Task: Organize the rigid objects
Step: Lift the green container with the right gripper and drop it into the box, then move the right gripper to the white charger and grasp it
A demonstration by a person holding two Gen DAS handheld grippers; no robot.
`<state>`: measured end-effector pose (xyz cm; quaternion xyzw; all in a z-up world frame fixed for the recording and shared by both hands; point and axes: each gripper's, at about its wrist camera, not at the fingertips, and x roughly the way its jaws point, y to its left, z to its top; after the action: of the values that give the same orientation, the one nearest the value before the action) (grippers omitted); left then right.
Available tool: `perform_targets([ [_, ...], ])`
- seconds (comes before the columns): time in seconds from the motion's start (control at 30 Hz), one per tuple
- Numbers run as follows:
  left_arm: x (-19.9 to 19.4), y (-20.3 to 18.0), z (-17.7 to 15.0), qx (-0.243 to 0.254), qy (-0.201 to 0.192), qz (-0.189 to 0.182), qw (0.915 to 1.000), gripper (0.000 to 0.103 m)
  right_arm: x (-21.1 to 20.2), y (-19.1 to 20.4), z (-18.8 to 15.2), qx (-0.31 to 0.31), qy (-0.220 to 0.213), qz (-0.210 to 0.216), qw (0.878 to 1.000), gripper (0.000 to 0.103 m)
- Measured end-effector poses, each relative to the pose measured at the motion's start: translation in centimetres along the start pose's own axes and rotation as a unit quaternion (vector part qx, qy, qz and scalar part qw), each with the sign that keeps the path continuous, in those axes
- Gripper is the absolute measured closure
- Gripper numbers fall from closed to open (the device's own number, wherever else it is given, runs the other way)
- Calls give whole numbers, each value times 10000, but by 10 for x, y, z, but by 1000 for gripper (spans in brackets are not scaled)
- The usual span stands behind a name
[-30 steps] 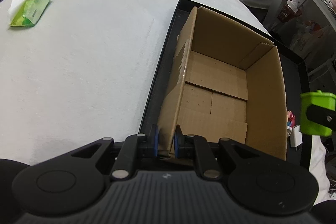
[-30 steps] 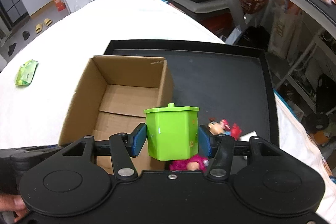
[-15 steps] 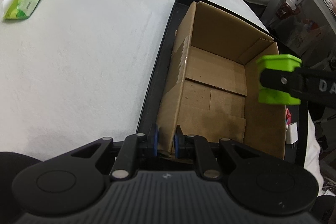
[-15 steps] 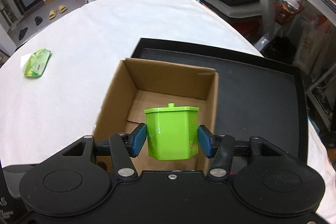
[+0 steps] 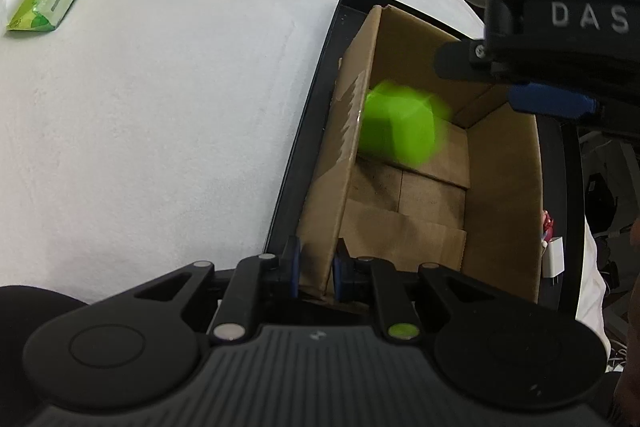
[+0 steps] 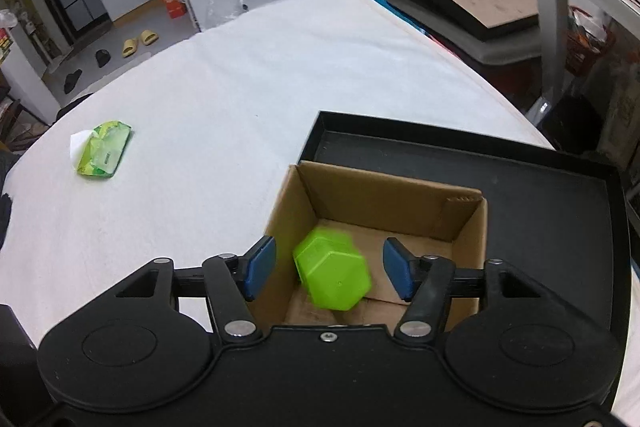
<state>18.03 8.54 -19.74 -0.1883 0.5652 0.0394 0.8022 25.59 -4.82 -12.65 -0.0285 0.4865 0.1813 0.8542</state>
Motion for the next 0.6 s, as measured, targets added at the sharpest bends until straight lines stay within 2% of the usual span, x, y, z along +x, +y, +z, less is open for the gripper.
perform_targets([
  [0.2,-4,-10,0,233,-106,194,9995,88,-10,-13,-9,97,58,-56,9999,43],
  [0.4,-10,-17,1,263,-129,304,9991,87,-25,-31,-20,252,15,-128,9996,41],
  [0.57,-12,-22,-1,178,-206,420,9987,80,-35,-51,-29,425,-55,-191,9989,38],
  [0.6,-13,-23,-1,180,-227,450,9986,76,-37,-56,-31,473,-61,-206,9987,37],
])
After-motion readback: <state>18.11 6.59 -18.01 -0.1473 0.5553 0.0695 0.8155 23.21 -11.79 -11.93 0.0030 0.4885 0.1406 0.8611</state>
